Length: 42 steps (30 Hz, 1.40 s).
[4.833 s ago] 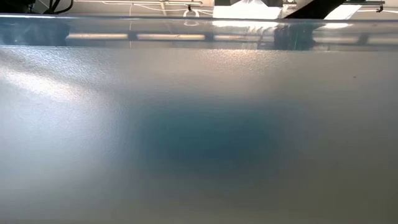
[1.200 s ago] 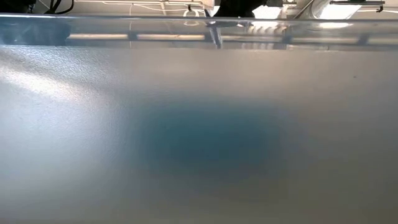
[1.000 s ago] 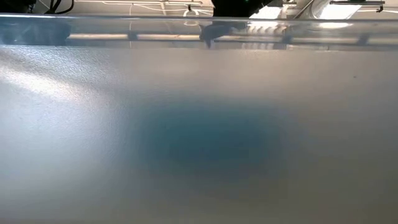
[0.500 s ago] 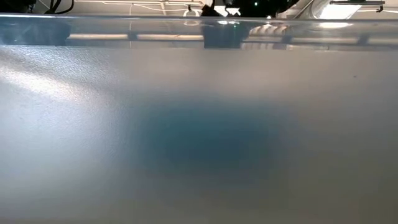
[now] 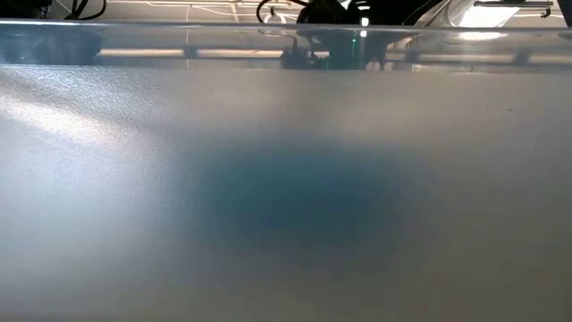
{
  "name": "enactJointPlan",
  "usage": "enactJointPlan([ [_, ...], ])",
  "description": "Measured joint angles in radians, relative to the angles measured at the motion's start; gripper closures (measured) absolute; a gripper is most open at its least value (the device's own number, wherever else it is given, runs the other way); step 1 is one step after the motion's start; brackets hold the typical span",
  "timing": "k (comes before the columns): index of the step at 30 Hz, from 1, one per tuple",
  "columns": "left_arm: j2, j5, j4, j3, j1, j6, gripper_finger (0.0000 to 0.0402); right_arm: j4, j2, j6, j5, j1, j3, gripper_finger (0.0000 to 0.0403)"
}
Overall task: Pick & Place Toothbrushes
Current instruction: Put the blue toothbrush into the orange bin, then adjust the orange bin
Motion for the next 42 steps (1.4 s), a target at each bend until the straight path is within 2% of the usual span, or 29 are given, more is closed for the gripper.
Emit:
enactJointPlan([
  [2, 0.0, 0.0, 0.0, 0.0, 0.0, 0.0, 0.0396, -0.004, 0.0, 0.025, -0.035, -0.011, 0.0, 0.0382],
  [11, 0.0, 0.0, 0.0, 0.0, 0.0, 0.0, 0.0396, -0.04, 0.002, 0.065, -0.069, -0.031, 0.0, 0.0382],
  [28, 0.0, 0.0, 0.0, 0.0, 0.0, 0.0, 0.0396, -0.09, 0.058, 0.086, -0.086, -0.036, 0.001, 0.0381],
  [35, 0.0, 0.0, 0.0, 0.0, 0.0, 0.0, 0.0396, -0.088, 0.061, 0.069, -0.083, -0.035, 0.0, 0.0332],
  [42, 0.0, 0.0, 0.0, 0.0, 0.0, 0.0, 0.0396, -0.007, 0.06, 0.038, -0.083, -0.035, 0.0, 0.0286],
])
